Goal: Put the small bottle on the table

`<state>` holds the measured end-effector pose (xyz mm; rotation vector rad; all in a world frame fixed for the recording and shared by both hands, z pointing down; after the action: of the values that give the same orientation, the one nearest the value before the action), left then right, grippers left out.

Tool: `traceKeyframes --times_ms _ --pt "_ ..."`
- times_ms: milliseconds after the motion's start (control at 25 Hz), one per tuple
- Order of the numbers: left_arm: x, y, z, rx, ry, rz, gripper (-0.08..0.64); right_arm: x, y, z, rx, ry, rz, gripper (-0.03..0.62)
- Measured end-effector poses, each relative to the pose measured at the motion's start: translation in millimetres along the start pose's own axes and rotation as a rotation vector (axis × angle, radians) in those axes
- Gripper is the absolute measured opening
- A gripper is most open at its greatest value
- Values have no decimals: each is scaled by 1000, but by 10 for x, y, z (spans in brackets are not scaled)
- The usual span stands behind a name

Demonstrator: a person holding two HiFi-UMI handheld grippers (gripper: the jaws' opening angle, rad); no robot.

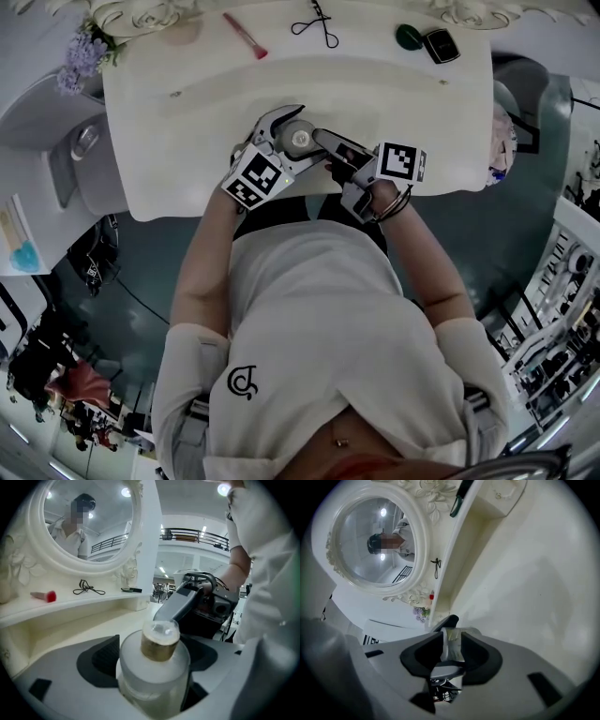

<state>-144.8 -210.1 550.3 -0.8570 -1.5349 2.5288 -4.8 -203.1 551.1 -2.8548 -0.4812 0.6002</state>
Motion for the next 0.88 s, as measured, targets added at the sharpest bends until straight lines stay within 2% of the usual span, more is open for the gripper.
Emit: traceKeyframes --times_ms 200,360,400,440,560,600,680,760,880 --pt "206 180 -91 -41 69 -72 390 127 185 239 48 96 -94 113" --pt "444 431 -206 -44 99 -177 378 242 309 456 104 154 -150 19" --pt "509 494 -236 -50 115 -200 346 269 321 516 119 170 -160 8" --pt "578 559 -262 -56 136 -226 285 290 328 576 133 188 -168 6" --pt "792 756 -329 -62 202 -315 56 322 348 771 195 247 -178 6" --pt "856 816 -360 -66 218 -338 25 329 351 840 222 263 -177 6" --pt "962 913 -426 -88 254 -363 14 356 360 978 296 277 -172 6" --pt "1041 976 -468 -97 293 -380 14 415 393 1099 412 246 -172 6" --pt "1170 1023 -492 -64 331 -411 12 478 432 1300 600 210 -185 6"
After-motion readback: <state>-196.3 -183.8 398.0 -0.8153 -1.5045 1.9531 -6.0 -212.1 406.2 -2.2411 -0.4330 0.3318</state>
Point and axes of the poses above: the fingertips, and each gripper's own axes: x backward along the fingers, z to its left, y out of its top, the point moved 9 cm from there along x, backward along the fingers, and after that the axes turned 12 degrees about x, right-handed, at the moved point
